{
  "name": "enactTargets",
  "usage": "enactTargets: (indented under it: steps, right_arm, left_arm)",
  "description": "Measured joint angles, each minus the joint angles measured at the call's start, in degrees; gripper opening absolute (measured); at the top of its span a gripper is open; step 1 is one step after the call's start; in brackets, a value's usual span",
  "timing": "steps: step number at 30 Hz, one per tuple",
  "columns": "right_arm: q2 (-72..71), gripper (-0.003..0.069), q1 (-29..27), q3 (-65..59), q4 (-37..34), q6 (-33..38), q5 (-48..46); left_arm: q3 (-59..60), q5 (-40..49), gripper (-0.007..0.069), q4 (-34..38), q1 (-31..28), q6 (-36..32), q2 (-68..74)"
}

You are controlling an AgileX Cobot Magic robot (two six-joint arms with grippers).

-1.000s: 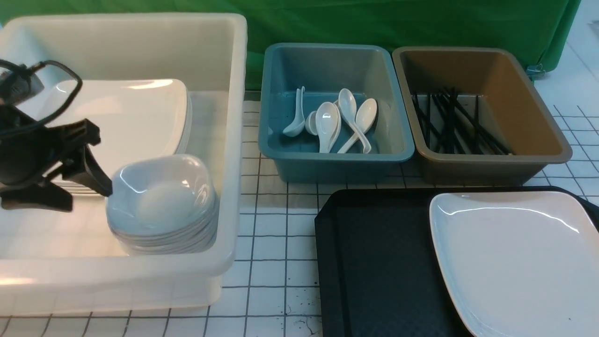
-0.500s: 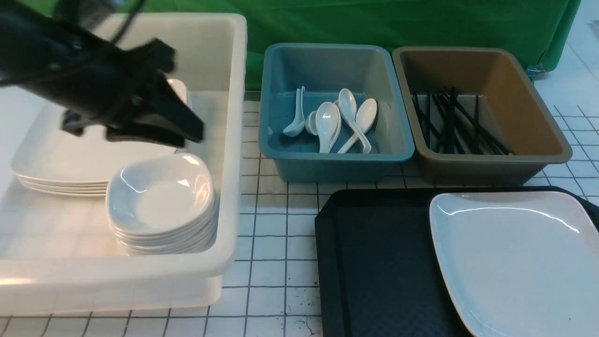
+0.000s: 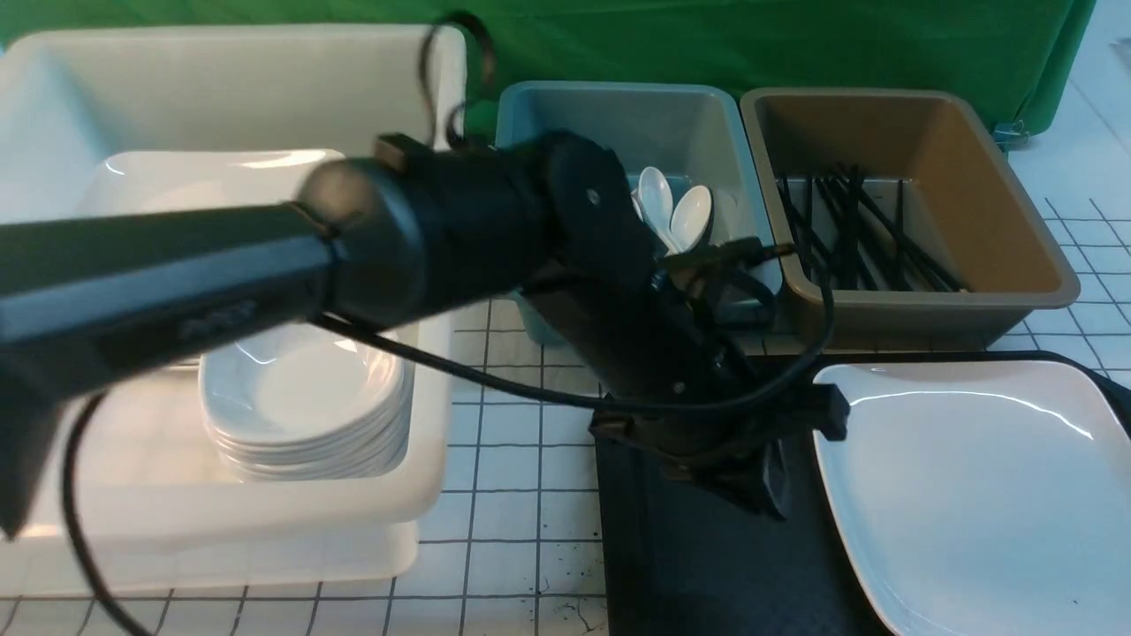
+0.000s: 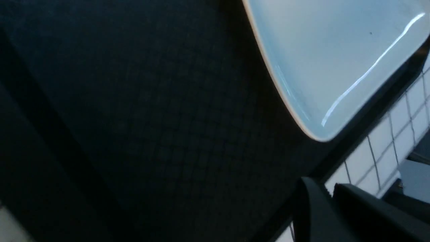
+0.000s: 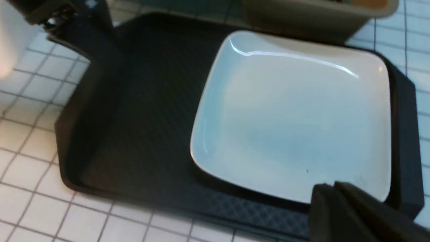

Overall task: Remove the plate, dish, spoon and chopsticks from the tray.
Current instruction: Use the left arm to grab a plate from the dinner plate

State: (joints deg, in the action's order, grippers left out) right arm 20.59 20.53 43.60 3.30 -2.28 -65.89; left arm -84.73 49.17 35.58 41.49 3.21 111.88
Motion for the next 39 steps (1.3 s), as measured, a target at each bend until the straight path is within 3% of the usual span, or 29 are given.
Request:
enactTargets:
  steps: [8,13,19,26,39]
  right_arm:
    - [0.00,0.0009,0.00,0.19,0.36,-0.67,-0.71]
    - [0.00,0.0009,0.00,0.19,0.36,-0.78,-0.61]
    - [0.00,0.0013,0.00,0.19,0.36,-0.90,-0.44]
    - [0.00,0.0018,0.00,0.19,0.36,-1.37,-0.44]
    - [0.00,0.0034,0.00,0.19,0.36,-2.08,0.63]
  left_arm:
    - [-0.68,-7.57,0.0378,0.37,3.16,2.87,7.60]
    - [-0.68,-13.74,0.0442,2.48,5.60,2.94,9.46]
    - [-0.68,-20.91,0.0447,3.05,8.43,2.94,10.81]
    - [-0.68,-23.00,0.0427,3.58,8.55,3.06,12.05]
    - [-1.23,-26.09,0.0370,13.95,8.44,3.19,14.19]
